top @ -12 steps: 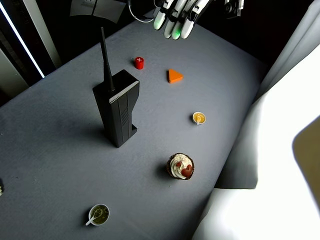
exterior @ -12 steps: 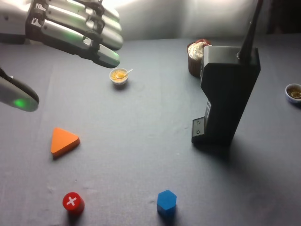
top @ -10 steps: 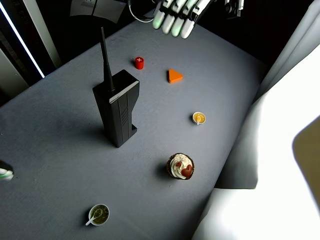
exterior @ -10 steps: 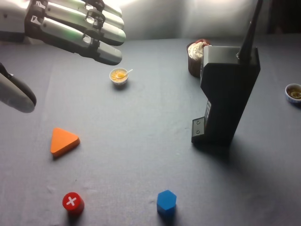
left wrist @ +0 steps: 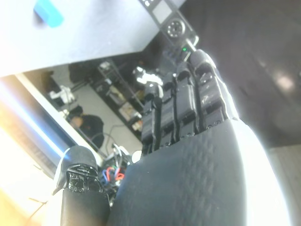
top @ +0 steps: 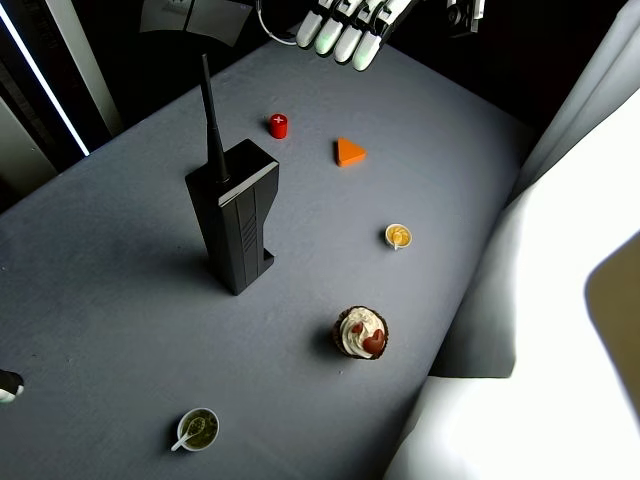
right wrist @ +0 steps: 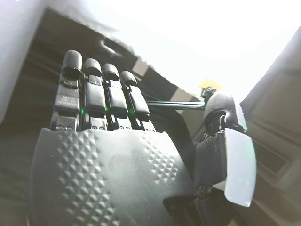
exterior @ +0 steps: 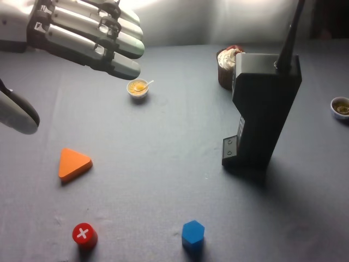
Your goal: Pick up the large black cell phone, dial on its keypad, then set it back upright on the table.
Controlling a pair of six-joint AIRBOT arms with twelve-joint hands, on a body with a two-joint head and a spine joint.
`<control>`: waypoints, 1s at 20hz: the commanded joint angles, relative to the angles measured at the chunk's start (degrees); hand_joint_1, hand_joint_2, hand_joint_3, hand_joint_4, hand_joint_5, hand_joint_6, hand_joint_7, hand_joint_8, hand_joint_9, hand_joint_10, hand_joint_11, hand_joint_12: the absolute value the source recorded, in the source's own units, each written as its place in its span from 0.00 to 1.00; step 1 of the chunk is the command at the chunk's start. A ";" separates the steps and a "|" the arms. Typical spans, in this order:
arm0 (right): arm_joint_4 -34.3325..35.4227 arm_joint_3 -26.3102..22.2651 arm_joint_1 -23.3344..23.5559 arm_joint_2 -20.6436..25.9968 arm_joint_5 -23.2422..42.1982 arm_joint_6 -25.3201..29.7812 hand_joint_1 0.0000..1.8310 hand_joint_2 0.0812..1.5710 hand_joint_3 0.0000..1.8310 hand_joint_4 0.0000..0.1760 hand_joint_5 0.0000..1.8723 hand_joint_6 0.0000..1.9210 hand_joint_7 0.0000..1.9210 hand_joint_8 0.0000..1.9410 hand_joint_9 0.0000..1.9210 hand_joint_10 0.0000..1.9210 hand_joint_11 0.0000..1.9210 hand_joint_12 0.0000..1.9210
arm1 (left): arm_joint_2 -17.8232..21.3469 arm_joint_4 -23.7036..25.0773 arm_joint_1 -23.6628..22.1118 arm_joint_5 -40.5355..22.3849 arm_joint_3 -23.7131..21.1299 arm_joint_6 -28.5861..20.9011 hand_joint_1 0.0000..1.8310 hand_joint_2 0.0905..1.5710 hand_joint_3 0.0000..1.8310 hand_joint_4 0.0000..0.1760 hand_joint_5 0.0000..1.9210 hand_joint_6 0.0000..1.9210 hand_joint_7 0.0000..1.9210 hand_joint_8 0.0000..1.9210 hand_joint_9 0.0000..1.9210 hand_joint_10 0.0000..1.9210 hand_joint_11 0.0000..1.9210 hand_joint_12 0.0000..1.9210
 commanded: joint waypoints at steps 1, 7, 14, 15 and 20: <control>-1.74 0.76 1.69 -0.93 4.14 -0.25 0.20 0.58 0.00 0.00 0.02 0.00 0.02 0.00 0.03 0.00 0.00 0.23 | 0.39 -5.98 -1.61 -1.27 0.38 -0.19 0.00 0.72 0.00 0.19 0.11 0.00 0.08 0.00 0.07 0.00 0.00 0.21; -8.53 6.47 9.36 -4.62 -3.76 -2.80 0.32 0.56 0.00 0.00 0.00 0.00 0.00 0.00 0.00 0.00 0.00 0.10 | 0.39 -5.97 -2.03 -1.06 0.23 -1.25 0.00 0.73 0.00 0.13 0.09 0.00 0.06 0.00 0.06 0.00 0.00 0.16; -13.10 12.26 18.34 -6.77 -12.00 -5.71 0.47 0.55 0.00 0.00 0.00 0.00 0.00 0.00 0.00 0.00 0.00 0.02 | 0.44 -7.45 -2.18 0.58 0.05 -2.04 0.00 0.72 0.00 0.13 0.09 0.00 0.07 0.00 0.06 0.00 0.00 0.14; -13.10 12.78 19.07 -7.12 -12.46 -6.41 0.48 0.55 0.00 0.00 0.00 0.00 0.00 0.00 0.00 0.00 0.00 0.01 | 0.43 -7.79 -2.19 0.70 0.05 -2.14 0.00 0.73 0.00 0.10 0.09 0.00 0.07 0.00 0.06 0.00 0.00 0.15; -13.14 13.34 22.35 -8.39 -14.26 -8.37 0.49 0.55 0.00 0.00 0.00 0.00 0.00 0.00 0.00 0.00 0.00 0.00 | 0.42 -9.10 -1.94 0.70 0.03 -2.81 0.00 0.73 0.00 0.14 0.09 0.00 0.08 0.00 0.06 0.00 0.00 0.15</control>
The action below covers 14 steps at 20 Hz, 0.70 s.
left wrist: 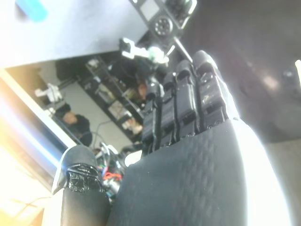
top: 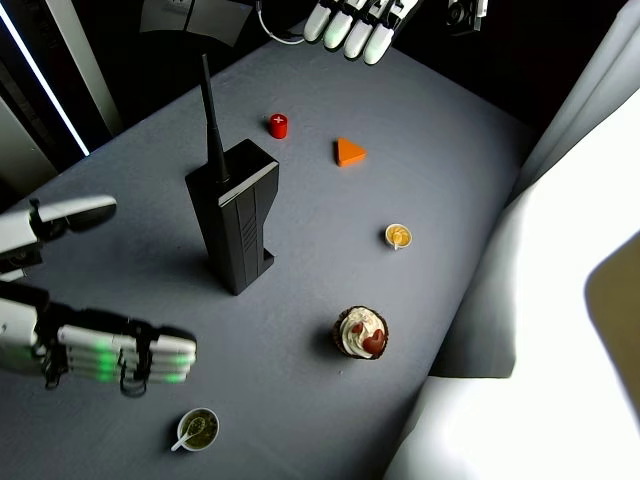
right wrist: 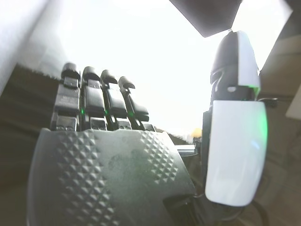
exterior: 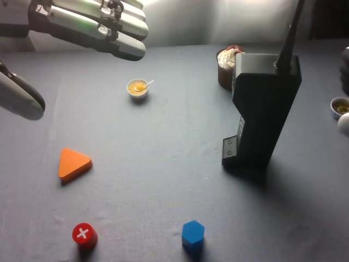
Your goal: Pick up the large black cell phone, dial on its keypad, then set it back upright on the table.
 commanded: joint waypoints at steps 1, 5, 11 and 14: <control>-0.65 0.10 0.71 -0.03 6.21 0.13 0.49 0.55 0.00 0.00 0.00 0.00 0.00 0.00 0.00 0.00 0.00 0.00 | 0.42 -6.50 -1.45 -0.88 0.09 -0.40 0.00 0.73 0.00 0.16 0.09 0.00 0.07 0.00 0.06 0.00 0.00 0.15; 0.47 -0.84 3.34 -1.43 6.36 0.02 0.45 0.58 0.01 0.00 0.00 0.00 0.00 0.00 0.00 0.00 0.00 0.00 | 0.47 -6.50 -1.44 -0.67 0.09 -0.61 0.00 0.73 0.00 0.13 0.09 0.00 0.07 0.00 0.07 0.00 0.00 0.20; 1.14 -1.62 5.43 -3.07 6.46 0.02 0.42 0.58 0.00 0.00 0.00 0.00 0.00 0.00 0.00 0.00 0.01 0.00 | 0.47 -6.49 -1.46 -0.76 0.11 -0.72 0.00 0.73 0.00 0.15 0.08 0.00 0.08 0.00 0.07 0.00 0.00 0.16; 1.14 -1.41 6.09 -3.87 6.37 -0.36 0.42 0.57 0.00 0.00 0.00 0.00 0.00 0.00 0.00 0.00 0.01 0.00 | 0.47 -6.43 -1.47 -0.73 0.11 -0.90 0.00 0.73 0.00 0.12 0.09 0.00 0.08 0.00 0.07 0.00 0.00 0.18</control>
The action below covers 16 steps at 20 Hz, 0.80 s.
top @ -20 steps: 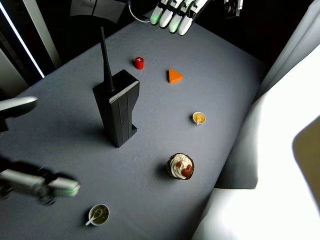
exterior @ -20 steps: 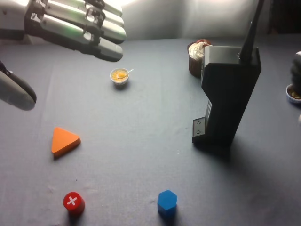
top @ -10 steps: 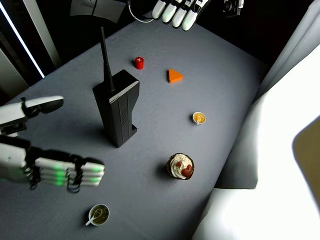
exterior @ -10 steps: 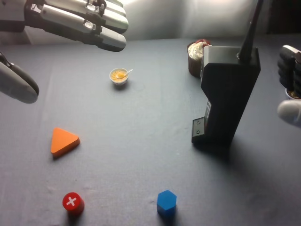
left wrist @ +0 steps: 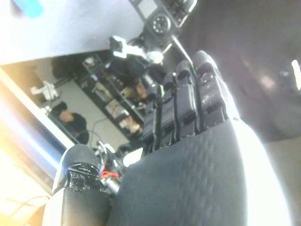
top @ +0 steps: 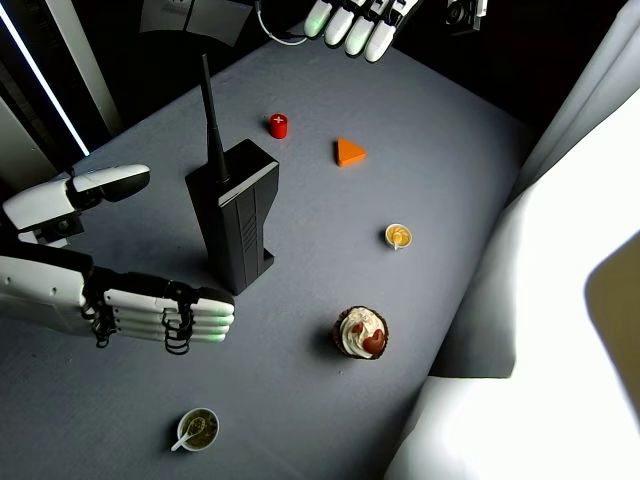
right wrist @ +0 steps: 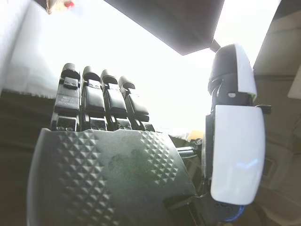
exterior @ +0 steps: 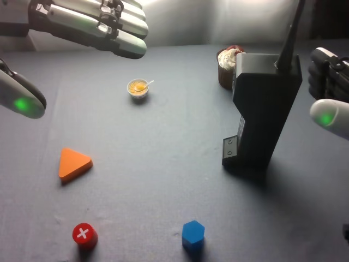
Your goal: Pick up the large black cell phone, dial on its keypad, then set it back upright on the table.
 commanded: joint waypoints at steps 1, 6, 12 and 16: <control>-0.86 0.36 0.66 0.37 6.91 0.20 0.43 0.57 0.00 0.00 0.00 0.00 0.00 0.00 0.00 0.00 0.01 0.01 | 0.47 -6.35 -1.47 -0.85 0.12 -0.25 0.00 0.73 0.00 0.13 0.09 0.00 0.08 0.00 0.07 0.00 0.00 0.18; -2.89 1.98 2.20 -0.76 5.30 -0.38 0.44 0.57 0.00 0.00 0.00 0.00 0.00 0.00 0.00 0.00 0.01 0.01 | 0.47 -6.28 -1.47 -0.72 0.12 -0.47 0.00 0.73 0.00 0.14 0.09 0.00 0.07 0.00 0.07 0.00 0.00 0.18; -3.69 3.76 5.40 -2.19 3.48 -0.53 0.44 0.59 0.01 0.00 0.00 0.00 0.00 0.00 0.00 0.00 0.02 0.01 | 0.47 -6.29 -1.51 -0.60 0.12 -0.88 0.00 0.73 0.00 0.15 0.10 0.00 0.09 0.00 0.08 0.00 0.00 0.21; -4.00 4.77 7.30 -3.15 2.33 -0.65 0.43 0.61 0.01 0.00 0.00 0.00 0.00 0.00 0.00 0.00 0.01 0.01 | 0.47 -6.24 -1.51 -0.56 0.13 -0.97 0.00 0.73 0.00 0.16 0.09 0.00 0.07 0.00 0.07 0.00 0.00 0.20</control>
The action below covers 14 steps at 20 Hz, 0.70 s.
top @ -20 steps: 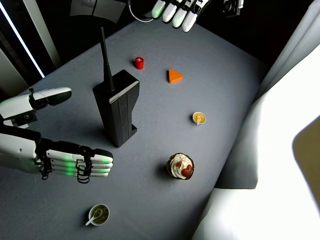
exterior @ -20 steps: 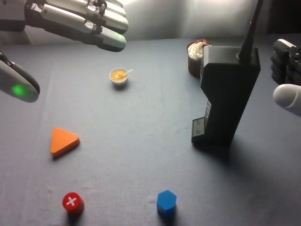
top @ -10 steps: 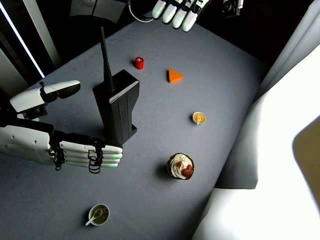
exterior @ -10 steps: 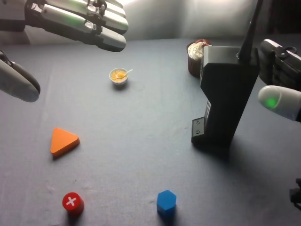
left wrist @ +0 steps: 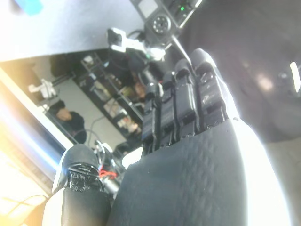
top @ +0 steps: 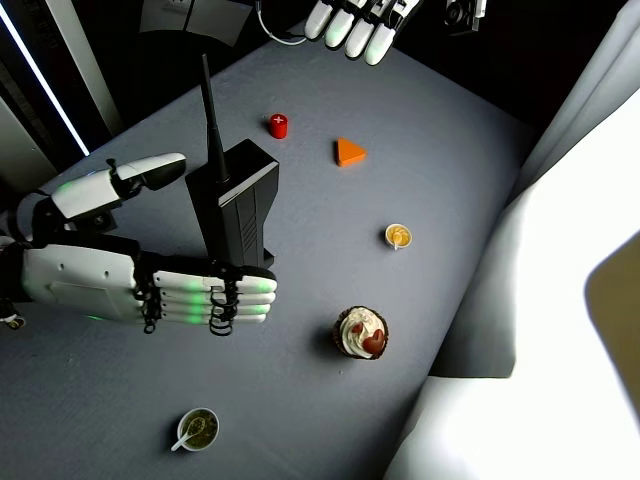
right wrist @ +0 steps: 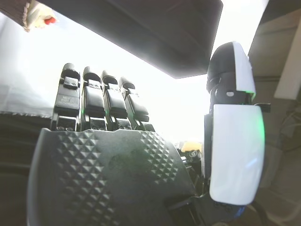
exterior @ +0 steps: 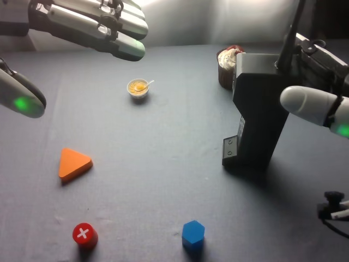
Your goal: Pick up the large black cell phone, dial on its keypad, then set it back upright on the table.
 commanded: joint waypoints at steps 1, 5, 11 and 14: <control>-1.00 0.23 0.75 0.21 6.58 0.41 0.43 0.61 0.01 0.00 0.00 0.00 0.00 0.00 0.00 0.00 0.01 0.01 | 0.47 -6.29 -1.51 -0.76 0.16 -0.25 0.00 0.73 0.00 0.16 0.09 0.00 0.07 0.00 0.07 0.00 0.00 0.20; -1.47 0.78 1.11 -0.78 6.54 -0.11 0.45 0.60 0.00 0.00 0.00 0.00 0.00 0.00 0.00 0.00 0.00 0.02 | 0.47 -6.18 -1.52 -0.64 0.18 -0.28 0.00 0.73 0.00 0.15 0.09 0.00 0.07 0.00 0.07 0.00 0.00 0.20; -1.52 1.96 1.67 -2.10 6.53 -0.46 0.53 0.58 0.00 0.00 0.00 0.00 0.00 0.00 0.00 0.00 0.00 0.02 | 0.46 -6.17 -1.56 -0.63 0.19 -0.29 0.00 0.73 0.00 0.17 0.10 0.00 0.07 0.00 0.07 0.00 0.00 0.23; -1.52 2.69 2.28 -2.66 6.10 -0.46 0.54 0.59 0.00 0.00 0.00 0.00 0.00 0.00 0.00 0.00 0.02 0.03 | 0.46 -6.17 -1.58 -0.63 0.27 -0.29 0.00 0.73 0.00 0.15 0.10 0.00 0.07 0.00 0.07 0.00 0.00 0.22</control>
